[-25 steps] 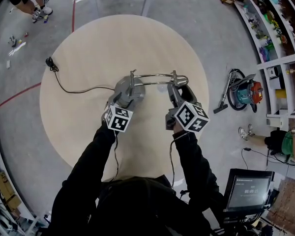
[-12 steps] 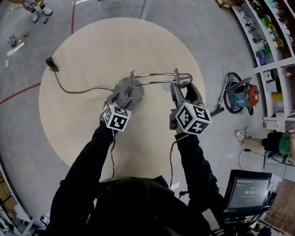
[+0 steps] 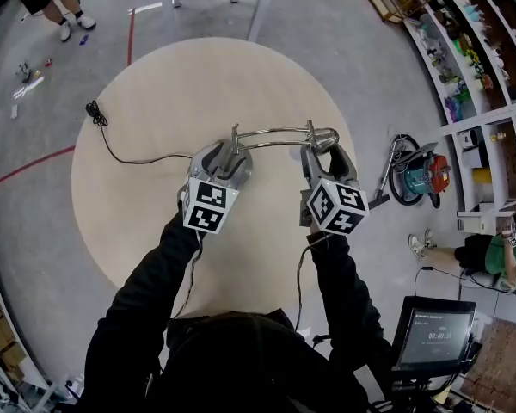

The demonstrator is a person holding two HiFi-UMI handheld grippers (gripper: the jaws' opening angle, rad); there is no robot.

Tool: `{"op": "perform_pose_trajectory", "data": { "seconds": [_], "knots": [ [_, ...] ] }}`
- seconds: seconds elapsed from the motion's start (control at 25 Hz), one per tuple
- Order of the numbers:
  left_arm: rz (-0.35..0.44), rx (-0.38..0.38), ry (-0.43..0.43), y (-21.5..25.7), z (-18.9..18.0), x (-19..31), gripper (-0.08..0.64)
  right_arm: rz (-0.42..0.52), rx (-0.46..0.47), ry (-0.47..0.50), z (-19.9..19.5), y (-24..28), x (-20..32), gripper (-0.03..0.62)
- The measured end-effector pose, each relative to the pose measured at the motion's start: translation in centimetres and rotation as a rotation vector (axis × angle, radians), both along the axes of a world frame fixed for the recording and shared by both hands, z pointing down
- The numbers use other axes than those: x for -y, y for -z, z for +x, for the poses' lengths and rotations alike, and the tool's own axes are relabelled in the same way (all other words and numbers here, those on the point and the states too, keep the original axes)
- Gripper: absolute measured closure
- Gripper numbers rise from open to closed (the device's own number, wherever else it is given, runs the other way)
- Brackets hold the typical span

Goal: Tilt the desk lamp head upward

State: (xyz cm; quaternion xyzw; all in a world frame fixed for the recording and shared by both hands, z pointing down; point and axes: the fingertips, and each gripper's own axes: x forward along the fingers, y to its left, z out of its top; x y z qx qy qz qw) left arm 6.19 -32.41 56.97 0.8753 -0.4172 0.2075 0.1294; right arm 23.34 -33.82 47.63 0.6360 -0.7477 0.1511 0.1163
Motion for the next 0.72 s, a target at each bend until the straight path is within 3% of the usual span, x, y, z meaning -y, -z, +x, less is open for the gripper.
{"op": "perform_pose_trajectory", "data": {
  "seconds": [0.12, 0.72],
  "knots": [
    [-0.002, 0.026, 0.01, 0.1, -0.6, 0.4, 0.379, 0.0, -0.019, 0.004, -0.3, 0.5, 0.0, 0.304],
    [-0.005, 0.054, -0.005, -2.1, 0.6, 2.2, 0.426, 0.023, -0.156, 0.026, -0.6, 1.9, 1.7, 0.304]
  ]
}}
